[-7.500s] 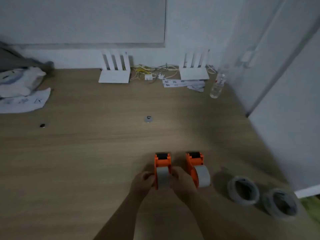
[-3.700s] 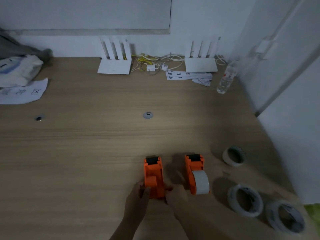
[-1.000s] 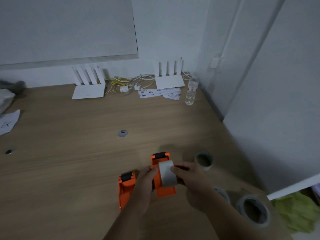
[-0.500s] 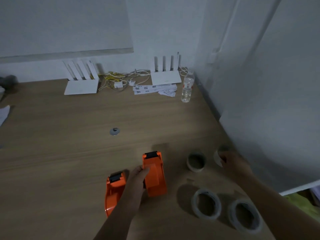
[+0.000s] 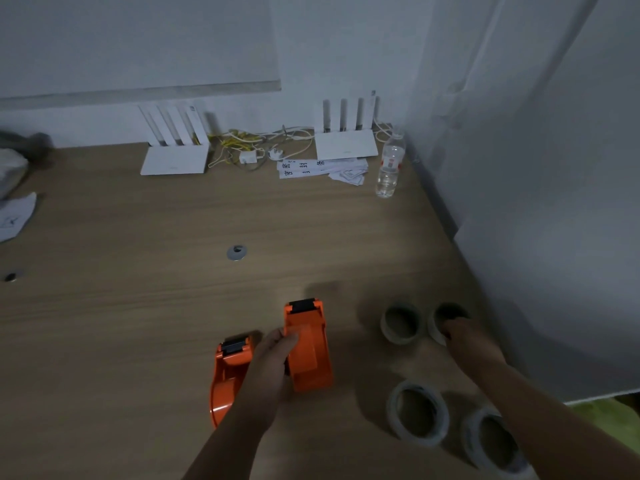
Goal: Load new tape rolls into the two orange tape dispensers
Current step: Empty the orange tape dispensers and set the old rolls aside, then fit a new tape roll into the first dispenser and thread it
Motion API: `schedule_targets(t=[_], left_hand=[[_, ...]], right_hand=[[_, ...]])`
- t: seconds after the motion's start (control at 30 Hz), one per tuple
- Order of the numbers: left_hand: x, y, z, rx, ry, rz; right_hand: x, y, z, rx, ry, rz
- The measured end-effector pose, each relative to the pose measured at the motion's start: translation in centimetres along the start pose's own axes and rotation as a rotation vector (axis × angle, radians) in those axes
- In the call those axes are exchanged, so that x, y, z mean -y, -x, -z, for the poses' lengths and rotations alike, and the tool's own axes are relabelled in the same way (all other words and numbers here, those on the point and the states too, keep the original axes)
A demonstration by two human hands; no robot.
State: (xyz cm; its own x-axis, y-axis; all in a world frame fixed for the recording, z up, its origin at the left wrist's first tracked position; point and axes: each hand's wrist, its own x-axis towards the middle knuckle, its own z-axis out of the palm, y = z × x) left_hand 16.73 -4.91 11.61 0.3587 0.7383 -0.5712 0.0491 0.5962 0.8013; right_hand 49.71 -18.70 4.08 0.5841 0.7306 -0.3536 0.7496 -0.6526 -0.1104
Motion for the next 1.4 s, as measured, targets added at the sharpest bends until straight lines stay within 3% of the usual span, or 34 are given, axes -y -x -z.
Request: schedule_targets(t=[0.13,0.2,0.37,0.5,0.67,0.9,1.4], left_hand=[[0.0,-0.2,0.1,-0.023,0.01,-0.007],[0.0,-0.4,0.3,-0.026,0.019,0.002],[-0.3,0.3,0.1,0.063,-0.058,-0.058],[-0.1,0.4,0.2,0.061,-0.128,-0.085],[1.7,0.1,0.7,0.083,-0.258,-0.075],[6.1,-1.0,1.3,0.063,-0.533,-0.095],[7.8,-1.8,2.0,0.06,-0.628,-0.027]], right_hand=[[3.2,1.7,1.9,-0.208,-0.135,0.02],[7.0,2.9,2.9,-0.217,-0.243,0.091],[16.4,5.2,-0.5,0.062,-0.593,0.138],[20.3,6.5,-4.8,0.254,-1.036,-0.09],[19.9,7.6,-7.3,0.206,-1.197,-0.342],[19.6,8.4,-7.9,0.184,-1.155,-0.441],[20.5,10.9,-6.8,0.113,-0.865,-0.341]])
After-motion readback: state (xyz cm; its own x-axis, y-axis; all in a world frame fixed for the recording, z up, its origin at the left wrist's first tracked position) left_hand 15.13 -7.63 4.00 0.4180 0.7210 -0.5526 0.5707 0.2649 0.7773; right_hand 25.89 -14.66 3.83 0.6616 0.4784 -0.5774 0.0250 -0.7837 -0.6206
